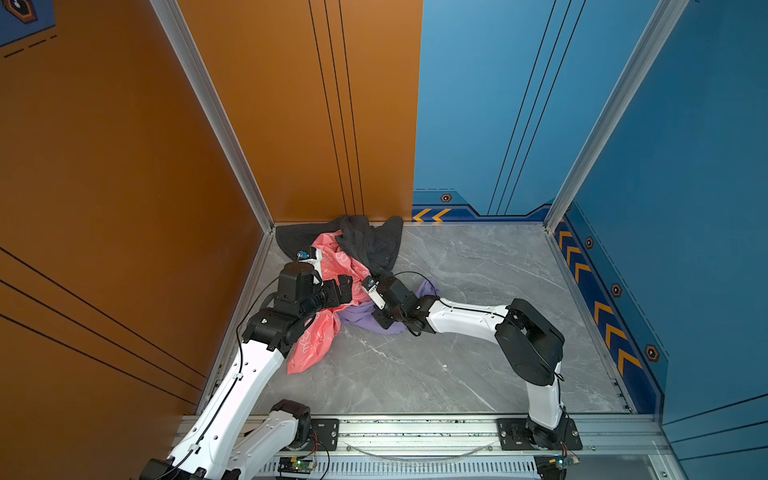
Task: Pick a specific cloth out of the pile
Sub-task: 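Reach the right gripper to the lavender shirt and grasp its edge, then lift the lavender shirt with the right gripper and pull it away from the pile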
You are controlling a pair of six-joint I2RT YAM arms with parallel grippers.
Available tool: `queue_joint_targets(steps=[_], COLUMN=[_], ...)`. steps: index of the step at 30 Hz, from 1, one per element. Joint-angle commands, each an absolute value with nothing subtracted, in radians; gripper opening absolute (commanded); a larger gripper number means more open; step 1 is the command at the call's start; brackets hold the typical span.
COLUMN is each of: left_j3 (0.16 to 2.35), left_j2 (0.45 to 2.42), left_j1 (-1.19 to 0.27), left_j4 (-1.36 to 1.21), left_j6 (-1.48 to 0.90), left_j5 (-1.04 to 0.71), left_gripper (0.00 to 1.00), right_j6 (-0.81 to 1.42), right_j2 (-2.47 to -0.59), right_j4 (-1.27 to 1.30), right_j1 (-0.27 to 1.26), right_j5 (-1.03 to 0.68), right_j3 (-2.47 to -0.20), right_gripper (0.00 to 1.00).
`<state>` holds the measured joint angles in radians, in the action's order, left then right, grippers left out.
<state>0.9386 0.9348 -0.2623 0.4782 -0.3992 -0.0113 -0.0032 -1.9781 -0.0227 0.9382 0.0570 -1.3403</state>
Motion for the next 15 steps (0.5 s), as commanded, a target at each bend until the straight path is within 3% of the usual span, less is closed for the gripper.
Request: queue_joint_targets(steps=[1, 15], left_j3=[0.927, 0.938], left_j2=[0.912, 0.888], left_j1=[-0.249, -0.222], left_j4=[0.458, 0.430], left_j6=[-0.416, -0.428], left_j5=[-0.014, 0.002], left_gripper=[0.98, 0.98], right_j6=[-0.003, 0.001], right_j2=[-1.911, -1.733], right_j4=[0.045, 0.157], right_j1=[0.946, 0.948], right_j5=[0.047, 0.040], right_j3=[-1.320, -1.325], right_gripper=[0.00, 0.00])
